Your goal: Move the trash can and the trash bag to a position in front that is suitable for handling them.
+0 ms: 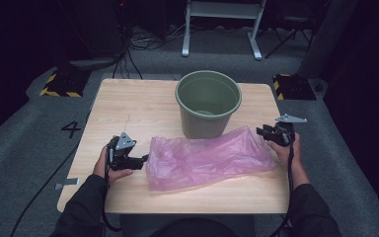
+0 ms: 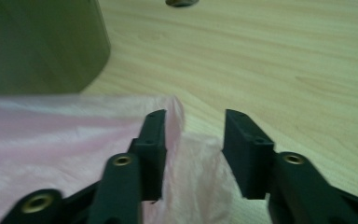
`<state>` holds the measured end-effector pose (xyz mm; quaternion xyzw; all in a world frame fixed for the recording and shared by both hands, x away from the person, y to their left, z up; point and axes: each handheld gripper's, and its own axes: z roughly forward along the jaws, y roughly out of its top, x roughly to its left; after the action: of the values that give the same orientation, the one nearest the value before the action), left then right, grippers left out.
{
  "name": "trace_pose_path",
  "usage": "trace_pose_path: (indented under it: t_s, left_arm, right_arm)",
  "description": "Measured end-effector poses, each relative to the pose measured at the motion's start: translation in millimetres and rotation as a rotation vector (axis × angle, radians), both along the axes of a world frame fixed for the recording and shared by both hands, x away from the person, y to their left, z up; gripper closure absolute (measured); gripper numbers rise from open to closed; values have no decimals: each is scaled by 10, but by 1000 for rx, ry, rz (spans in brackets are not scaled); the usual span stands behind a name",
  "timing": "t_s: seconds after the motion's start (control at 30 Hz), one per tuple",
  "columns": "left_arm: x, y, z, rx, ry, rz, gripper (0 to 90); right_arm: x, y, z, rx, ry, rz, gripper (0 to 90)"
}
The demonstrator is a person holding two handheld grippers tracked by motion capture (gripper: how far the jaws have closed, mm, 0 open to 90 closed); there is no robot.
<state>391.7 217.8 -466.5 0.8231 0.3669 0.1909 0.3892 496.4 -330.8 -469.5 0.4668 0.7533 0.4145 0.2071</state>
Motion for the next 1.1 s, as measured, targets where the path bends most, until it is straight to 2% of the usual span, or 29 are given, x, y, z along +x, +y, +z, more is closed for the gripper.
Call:
trace_pose_path:
  t_s: [0.1, 0.2, 0.27, 0.33, 0.43, 0.5, 0.53, 0.6, 0.67, 0.7, 0.8, 0.87, 0.93, 1.03, 1.1]
  left_arm:
    - [27, -36, -36, -5, 18, -31, 235]
    - [35, -73, -63, -1, 35, -48, 251]
    - [29, -97, -74, 8, 41, -64, 265]
    - [24, -122, -88, 21, 52, -86, 290]
    - [15, -152, -96, 33, 58, -103, 305]
    - [7, -172, -99, 41, 61, -110, 310]
    - [-1, -181, -101, 47, 63, -116, 313]
    - [-18, -196, -128, 59, 60, -131, 355]
    - [-22, -209, -164, 74, 74, -143, 369]
    - [-24, -212, -179, 83, 81, -145, 388]
    - [-34, -214, -199, 84, 90, -146, 429]
    - [-39, -220, -203, 98, 90, -143, 442]
    - [-36, -228, -211, 127, 91, -143, 492]
    - [-33, -230, -228, 126, 112, -163, 541]
    - [-32, -230, -229, 119, 110, -165, 534]
  right_arm:
    - [-125, 54, 74, 28, 16, 12, 413]
    - [-326, 91, 90, 40, 6, 12, 379]
    - [-449, 132, 127, 7, 5, 25, 364]
    - [-599, 188, 211, -31, -15, 53, 362]
    - [-846, 258, 337, -109, -83, 37, 368]
    - [-961, 283, 378, -139, -104, 20, 372]
    - [-999, 288, 382, -131, -105, 25, 380]
    - [-1095, 308, 357, -85, -78, 62, 383]
    - [-1175, 347, 281, -66, -48, 98, 394]
    - [-1211, 379, 216, -62, -18, 119, 392]
    - [-1217, 435, 62, -83, 26, 143, 391]
    - [-1174, 467, -33, -92, 60, 154, 385]
    - [-1121, 503, -112, -115, 69, 157, 382]
    - [-1023, 522, -215, -137, 82, 145, 386]
    - [-967, 524, -267, -166, 74, 139, 389]
